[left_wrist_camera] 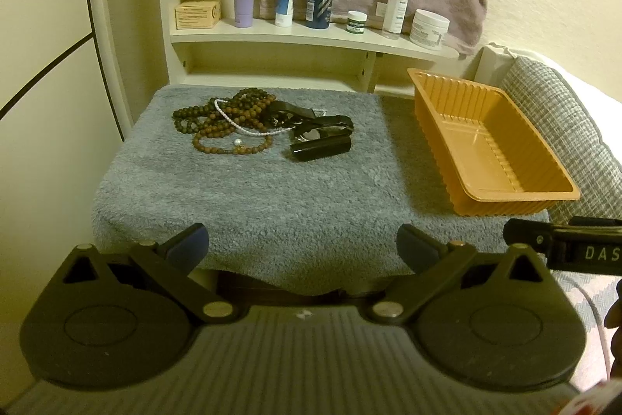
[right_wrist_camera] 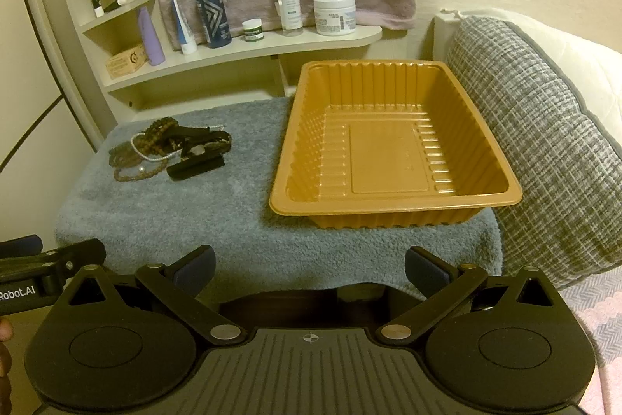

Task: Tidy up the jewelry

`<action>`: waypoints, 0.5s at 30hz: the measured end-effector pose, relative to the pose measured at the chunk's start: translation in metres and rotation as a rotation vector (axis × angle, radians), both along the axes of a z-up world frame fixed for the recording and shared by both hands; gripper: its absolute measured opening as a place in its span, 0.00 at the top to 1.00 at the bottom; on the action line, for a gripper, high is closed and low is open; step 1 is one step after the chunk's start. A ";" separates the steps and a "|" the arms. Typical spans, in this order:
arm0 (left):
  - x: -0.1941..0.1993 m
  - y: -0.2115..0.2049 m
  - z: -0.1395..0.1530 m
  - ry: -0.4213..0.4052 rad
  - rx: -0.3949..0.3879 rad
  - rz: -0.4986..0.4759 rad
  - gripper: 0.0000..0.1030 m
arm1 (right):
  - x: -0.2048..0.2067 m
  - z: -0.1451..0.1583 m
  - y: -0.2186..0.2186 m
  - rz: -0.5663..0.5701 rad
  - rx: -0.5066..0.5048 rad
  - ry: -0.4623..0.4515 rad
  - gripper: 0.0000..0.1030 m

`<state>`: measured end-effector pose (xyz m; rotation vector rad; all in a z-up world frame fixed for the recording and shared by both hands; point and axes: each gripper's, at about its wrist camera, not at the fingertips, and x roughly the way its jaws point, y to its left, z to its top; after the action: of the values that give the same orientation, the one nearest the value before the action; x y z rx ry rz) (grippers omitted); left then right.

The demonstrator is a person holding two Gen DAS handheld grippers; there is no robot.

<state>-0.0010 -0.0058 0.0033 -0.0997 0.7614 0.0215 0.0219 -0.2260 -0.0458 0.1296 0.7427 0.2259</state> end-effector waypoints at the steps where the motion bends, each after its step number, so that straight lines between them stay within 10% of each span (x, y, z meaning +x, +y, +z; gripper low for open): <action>1: 0.000 0.000 0.000 0.000 0.000 -0.001 0.01 | 0.000 0.000 0.000 0.000 -0.001 -0.001 0.00; 15: 0.001 -0.002 -0.001 0.000 0.001 -0.001 0.01 | 0.001 0.001 0.001 -0.002 -0.002 -0.001 0.00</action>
<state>-0.0004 -0.0080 0.0027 -0.0978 0.7617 0.0207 0.0225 -0.2246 -0.0447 0.1284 0.7421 0.2237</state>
